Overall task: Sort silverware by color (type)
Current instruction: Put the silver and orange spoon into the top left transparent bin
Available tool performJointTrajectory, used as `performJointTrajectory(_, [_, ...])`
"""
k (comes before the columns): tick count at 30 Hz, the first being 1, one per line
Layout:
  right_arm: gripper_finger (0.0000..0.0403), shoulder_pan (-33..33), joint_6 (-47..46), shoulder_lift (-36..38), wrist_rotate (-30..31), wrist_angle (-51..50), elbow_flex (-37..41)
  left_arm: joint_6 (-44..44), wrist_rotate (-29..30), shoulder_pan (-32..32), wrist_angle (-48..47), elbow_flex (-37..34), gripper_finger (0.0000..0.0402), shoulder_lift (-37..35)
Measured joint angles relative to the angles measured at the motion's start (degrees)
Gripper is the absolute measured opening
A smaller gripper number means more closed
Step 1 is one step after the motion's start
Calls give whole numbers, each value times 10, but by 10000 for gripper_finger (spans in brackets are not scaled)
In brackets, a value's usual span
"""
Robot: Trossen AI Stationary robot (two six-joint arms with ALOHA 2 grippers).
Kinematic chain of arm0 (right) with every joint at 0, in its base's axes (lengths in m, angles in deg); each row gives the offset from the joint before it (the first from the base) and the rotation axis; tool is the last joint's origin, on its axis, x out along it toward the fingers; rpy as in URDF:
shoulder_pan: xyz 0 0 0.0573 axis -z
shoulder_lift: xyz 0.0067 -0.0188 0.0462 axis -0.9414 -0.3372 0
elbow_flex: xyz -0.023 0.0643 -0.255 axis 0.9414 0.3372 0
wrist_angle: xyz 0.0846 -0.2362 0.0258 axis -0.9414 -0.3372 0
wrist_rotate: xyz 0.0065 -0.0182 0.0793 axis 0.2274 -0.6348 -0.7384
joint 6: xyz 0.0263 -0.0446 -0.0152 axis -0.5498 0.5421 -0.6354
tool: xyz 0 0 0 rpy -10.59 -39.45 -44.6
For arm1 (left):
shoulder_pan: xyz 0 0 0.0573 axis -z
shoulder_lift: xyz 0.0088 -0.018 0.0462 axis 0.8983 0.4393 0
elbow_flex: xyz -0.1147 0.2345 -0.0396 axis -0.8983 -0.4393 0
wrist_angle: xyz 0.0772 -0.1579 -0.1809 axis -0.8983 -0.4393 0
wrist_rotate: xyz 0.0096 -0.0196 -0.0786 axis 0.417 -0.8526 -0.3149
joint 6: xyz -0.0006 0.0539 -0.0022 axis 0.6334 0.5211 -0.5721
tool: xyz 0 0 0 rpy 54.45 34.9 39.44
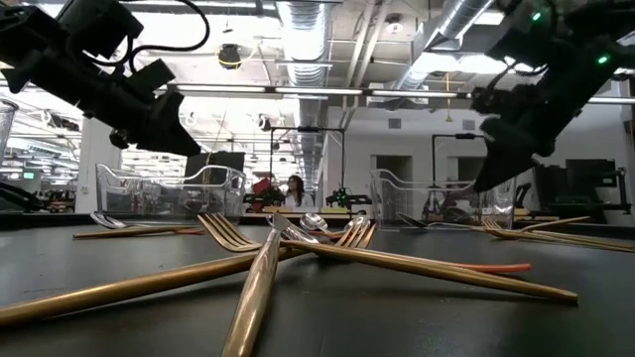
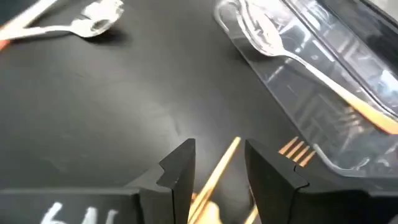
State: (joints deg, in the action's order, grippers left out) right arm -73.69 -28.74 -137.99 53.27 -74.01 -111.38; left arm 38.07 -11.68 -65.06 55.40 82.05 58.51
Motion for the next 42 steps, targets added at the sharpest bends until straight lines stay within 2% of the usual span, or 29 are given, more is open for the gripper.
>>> performJointTrajectory(3, [166,-1,-2,41,4,-21,-12,3,-22,0,-13,13,108,-14])
performJointTrajectory(7, [173,41,-5,90,-17,-79,-28,10,-24,-3,-26,23,108,-25])
performJointTrajectory(10, [176,76,-4,113,-80,-92,-29,14,-24,-5,-30,23,108,-23])
performJointTrajectory(15, [176,123,-24,111,-198,-138,-29,5,-25,-5,-29,24,108,-10])
performJointTrajectory(18, [176,152,-41,108,-232,-188,-33,3,-20,-5,-29,24,108,-10])
performJointTrajectory(23, [176,184,-45,108,-236,-229,-54,0,0,-5,-29,24,108,-10])
performJointTrajectory(29, [176,209,-30,83,-246,-223,-49,-7,-1,-5,-33,24,108,-10])
performJointTrajectory(37, [175,170,-53,47,-245,-159,-9,-4,0,-5,-34,24,108,-10])
performJointTrajectory(42, [175,161,-54,34,-222,-133,19,8,0,-5,-34,24,108,-10])
